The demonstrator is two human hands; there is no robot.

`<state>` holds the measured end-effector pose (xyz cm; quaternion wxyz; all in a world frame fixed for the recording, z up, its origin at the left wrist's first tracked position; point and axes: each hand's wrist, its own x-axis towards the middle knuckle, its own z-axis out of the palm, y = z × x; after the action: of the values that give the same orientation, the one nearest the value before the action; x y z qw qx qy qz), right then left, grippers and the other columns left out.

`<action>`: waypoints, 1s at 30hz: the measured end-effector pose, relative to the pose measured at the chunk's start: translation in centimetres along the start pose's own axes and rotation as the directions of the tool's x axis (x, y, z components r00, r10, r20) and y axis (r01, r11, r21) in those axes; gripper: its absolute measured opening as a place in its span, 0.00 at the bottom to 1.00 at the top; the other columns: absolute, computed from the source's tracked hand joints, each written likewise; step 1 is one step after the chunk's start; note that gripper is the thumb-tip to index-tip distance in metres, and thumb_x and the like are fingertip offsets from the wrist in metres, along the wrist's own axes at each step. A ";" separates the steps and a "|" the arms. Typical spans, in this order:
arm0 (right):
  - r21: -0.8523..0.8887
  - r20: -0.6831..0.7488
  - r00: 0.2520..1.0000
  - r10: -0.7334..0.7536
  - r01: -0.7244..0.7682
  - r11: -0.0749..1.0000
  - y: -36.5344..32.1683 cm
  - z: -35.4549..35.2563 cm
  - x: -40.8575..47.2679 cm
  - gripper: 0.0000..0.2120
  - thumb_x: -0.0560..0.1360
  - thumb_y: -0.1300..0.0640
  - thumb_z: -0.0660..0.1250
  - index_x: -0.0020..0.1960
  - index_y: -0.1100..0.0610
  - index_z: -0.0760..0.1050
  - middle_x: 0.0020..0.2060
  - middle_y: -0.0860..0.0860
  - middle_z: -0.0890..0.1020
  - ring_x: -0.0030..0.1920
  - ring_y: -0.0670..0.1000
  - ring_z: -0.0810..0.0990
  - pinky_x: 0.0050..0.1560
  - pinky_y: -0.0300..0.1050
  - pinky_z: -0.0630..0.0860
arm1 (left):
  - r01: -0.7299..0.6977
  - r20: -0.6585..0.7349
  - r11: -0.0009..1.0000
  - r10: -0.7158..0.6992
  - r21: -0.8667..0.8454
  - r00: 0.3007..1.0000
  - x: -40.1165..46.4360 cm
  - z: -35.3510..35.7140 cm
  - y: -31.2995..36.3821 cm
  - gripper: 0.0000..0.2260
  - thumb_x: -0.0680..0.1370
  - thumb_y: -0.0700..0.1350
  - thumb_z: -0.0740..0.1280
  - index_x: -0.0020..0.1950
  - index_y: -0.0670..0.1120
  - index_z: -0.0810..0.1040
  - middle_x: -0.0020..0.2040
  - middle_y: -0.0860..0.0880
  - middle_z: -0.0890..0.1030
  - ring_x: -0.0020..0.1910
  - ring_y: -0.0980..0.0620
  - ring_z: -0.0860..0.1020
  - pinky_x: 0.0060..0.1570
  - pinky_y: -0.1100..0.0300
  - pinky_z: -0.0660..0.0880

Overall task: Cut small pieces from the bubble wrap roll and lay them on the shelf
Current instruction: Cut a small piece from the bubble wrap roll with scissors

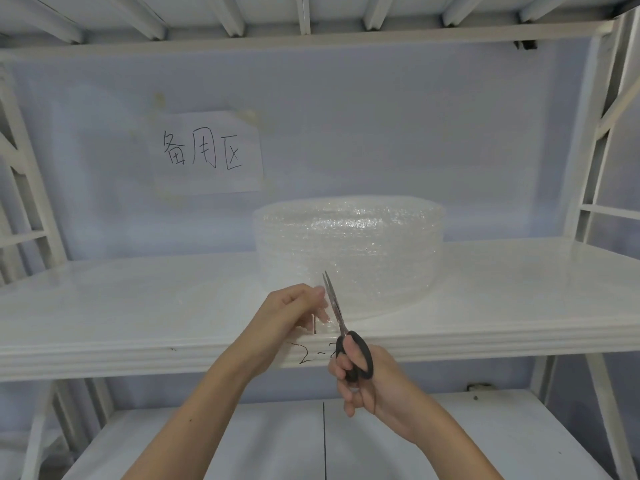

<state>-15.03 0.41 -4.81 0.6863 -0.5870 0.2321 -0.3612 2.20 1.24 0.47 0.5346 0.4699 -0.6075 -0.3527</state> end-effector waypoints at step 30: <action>-0.112 -0.037 0.999 0.017 -0.021 0.993 -1.5 0.5 -0.1 0.21 0.67 0.38 0.69 0.33 0.56 0.71 0.33 0.52 0.72 0.24 0.49 0.71 0.20 0.39 0.69 | -0.042 -0.017 0.999 0.042 0.025 0.999 -0.3 0.8 -0.1 0.13 0.79 0.49 0.67 0.36 0.46 0.78 0.30 0.54 0.75 0.30 0.55 0.71 0.34 0.64 0.69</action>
<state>-15.05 0.75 -3.22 0.6514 -0.6158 0.2700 -0.3515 1.39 1.38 0.14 0.5413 0.4665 -0.6169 -0.3299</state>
